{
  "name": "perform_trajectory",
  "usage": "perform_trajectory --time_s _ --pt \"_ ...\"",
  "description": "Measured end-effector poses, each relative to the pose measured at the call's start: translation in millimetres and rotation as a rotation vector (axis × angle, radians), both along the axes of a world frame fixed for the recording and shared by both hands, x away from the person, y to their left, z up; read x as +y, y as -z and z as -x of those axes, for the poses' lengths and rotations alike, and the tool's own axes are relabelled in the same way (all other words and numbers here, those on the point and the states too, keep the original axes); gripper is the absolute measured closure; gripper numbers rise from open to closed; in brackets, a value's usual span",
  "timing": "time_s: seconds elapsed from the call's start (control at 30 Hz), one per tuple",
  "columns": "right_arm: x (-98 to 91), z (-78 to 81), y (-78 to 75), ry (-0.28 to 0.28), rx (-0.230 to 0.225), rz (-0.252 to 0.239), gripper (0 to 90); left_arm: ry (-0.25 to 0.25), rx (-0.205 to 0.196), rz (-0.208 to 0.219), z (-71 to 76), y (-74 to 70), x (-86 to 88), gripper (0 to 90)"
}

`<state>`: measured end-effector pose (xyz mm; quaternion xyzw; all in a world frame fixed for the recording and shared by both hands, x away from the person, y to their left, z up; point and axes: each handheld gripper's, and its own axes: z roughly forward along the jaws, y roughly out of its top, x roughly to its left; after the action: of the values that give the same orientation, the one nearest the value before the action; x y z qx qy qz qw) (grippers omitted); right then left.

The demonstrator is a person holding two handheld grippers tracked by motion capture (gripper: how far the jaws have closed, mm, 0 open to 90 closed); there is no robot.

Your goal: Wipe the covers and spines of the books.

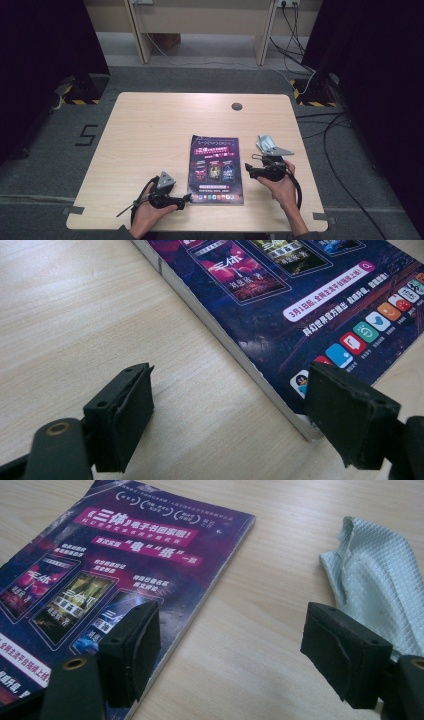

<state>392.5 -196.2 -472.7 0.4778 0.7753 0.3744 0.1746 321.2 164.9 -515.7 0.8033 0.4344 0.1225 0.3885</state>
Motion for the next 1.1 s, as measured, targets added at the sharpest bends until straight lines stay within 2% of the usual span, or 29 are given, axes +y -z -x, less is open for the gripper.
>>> perform_trajectory --time_s 0.5,0.67,1.1 --pt "4.4 9.9 7.5 -0.037 0.018 -0.009 20.8 0.005 0.005 0.002 -1.0 -0.3 0.4 18.7" --pt "7.3 11.8 9.7 -0.046 0.026 -0.005 20.8 0.011 0.018 0.013 -2.9 -1.6 1.6 18.7" --pt "11.8 15.7 13.2 -0.065 0.037 0.001 21.3 0.012 0.015 0.037 -8.8 -3.8 1.7 18.9"
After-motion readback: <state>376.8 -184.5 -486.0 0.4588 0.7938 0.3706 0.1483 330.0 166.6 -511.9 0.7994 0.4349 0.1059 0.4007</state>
